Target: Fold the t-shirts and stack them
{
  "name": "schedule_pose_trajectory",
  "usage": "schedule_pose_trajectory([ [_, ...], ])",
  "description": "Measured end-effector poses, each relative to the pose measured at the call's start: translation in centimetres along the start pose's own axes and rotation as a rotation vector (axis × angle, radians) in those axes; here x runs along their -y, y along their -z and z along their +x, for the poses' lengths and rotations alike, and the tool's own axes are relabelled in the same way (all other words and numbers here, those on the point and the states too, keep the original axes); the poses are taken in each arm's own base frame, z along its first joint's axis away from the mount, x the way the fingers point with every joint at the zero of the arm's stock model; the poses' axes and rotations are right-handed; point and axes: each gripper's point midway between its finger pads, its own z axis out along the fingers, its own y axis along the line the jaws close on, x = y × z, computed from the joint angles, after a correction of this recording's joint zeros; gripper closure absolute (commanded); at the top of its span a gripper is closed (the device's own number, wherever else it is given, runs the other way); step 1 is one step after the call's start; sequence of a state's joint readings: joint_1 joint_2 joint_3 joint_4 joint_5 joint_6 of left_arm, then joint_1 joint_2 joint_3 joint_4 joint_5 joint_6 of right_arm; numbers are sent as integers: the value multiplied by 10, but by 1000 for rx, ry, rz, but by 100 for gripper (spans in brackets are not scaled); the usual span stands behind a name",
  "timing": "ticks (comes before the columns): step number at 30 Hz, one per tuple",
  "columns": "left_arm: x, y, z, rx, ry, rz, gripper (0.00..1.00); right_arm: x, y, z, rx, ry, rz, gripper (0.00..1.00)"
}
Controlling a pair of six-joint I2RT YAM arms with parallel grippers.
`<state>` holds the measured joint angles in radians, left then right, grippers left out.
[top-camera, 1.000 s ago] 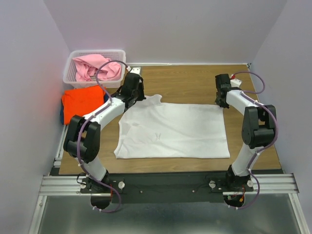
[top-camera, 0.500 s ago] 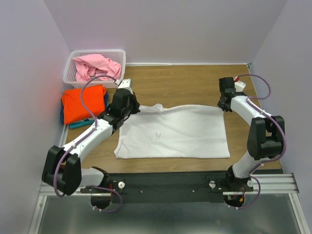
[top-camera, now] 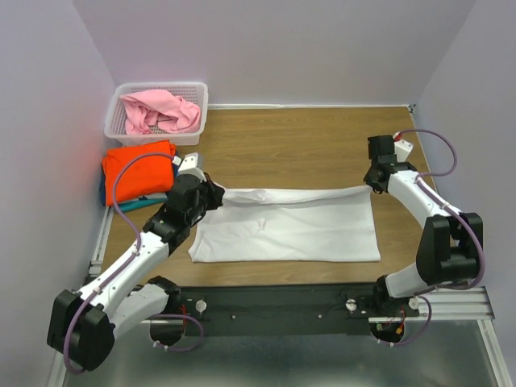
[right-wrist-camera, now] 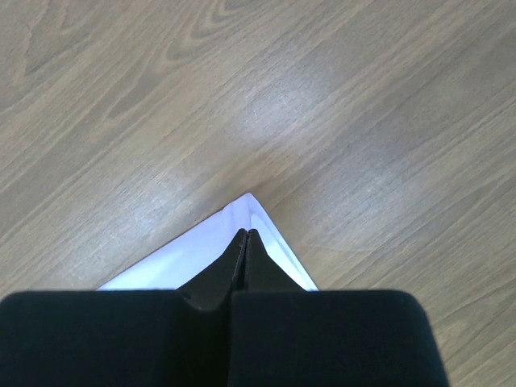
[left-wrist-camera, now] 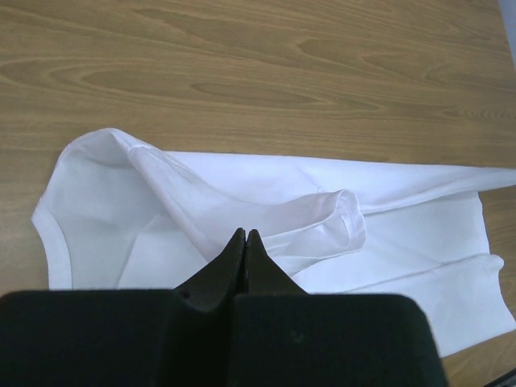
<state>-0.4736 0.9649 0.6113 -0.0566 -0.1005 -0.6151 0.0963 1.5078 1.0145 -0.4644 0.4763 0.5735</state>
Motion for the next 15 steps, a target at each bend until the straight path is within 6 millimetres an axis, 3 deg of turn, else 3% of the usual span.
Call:
schedule_pose_trajectory([
  [8, -8, 21, 3, 30, 83, -23, 100, 4, 13, 2, 11, -7, -36, 99],
  [15, -16, 32, 14, 35, 138, -29, 100, 10, 15, 16, -15, 0, -48, 99],
])
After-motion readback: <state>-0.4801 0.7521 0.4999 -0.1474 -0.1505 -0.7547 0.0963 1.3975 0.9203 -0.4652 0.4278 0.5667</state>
